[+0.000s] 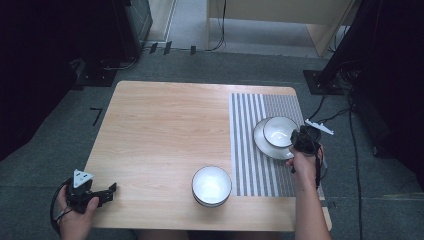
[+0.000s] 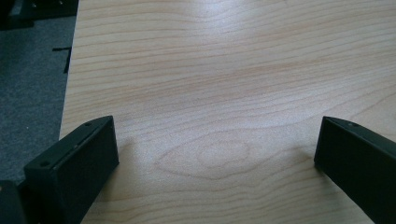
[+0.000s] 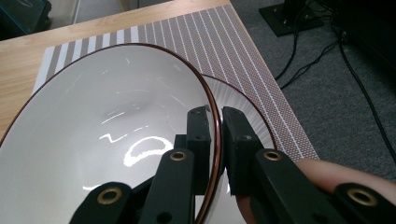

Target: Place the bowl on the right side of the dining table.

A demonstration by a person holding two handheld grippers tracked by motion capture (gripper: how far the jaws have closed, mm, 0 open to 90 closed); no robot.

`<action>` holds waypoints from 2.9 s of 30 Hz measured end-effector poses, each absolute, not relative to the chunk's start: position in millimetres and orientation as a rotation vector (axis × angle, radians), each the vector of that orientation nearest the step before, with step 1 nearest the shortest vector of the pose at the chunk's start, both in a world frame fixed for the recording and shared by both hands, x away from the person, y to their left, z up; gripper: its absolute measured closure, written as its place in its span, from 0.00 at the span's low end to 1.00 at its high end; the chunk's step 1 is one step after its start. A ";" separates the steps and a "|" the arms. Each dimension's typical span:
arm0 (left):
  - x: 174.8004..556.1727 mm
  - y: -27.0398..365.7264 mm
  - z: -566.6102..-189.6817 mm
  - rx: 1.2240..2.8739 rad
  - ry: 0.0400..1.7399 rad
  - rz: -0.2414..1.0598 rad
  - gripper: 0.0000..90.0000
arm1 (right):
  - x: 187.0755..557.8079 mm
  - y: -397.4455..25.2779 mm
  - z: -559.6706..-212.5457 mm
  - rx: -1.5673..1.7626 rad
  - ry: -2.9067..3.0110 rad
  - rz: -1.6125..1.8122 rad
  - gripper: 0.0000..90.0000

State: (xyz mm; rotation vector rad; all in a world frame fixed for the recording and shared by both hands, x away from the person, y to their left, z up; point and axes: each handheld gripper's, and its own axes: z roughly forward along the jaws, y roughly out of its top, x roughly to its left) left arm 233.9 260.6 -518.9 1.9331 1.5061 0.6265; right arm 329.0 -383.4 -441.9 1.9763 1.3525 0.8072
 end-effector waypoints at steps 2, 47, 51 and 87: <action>233.9 260.6 -518.9 1.933 1.506 0.627 0.00 | 330.8 -382.4 -443.2 1.987 1.349 0.803 0.93; 233.9 260.6 -518.9 1.933 1.506 0.627 0.00 | 347.2 -397.8 -474.2 2.149 1.291 0.784 0.93; 233.9 260.6 -518.9 1.934 1.506 0.627 0.00 | 346.0 -400.0 -474.4 2.183 1.260 0.826 0.90; 233.9 260.6 -518.9 1.933 1.506 0.627 0.00 | 315.9 -390.9 -451.6 1.937 1.451 1.040 0.01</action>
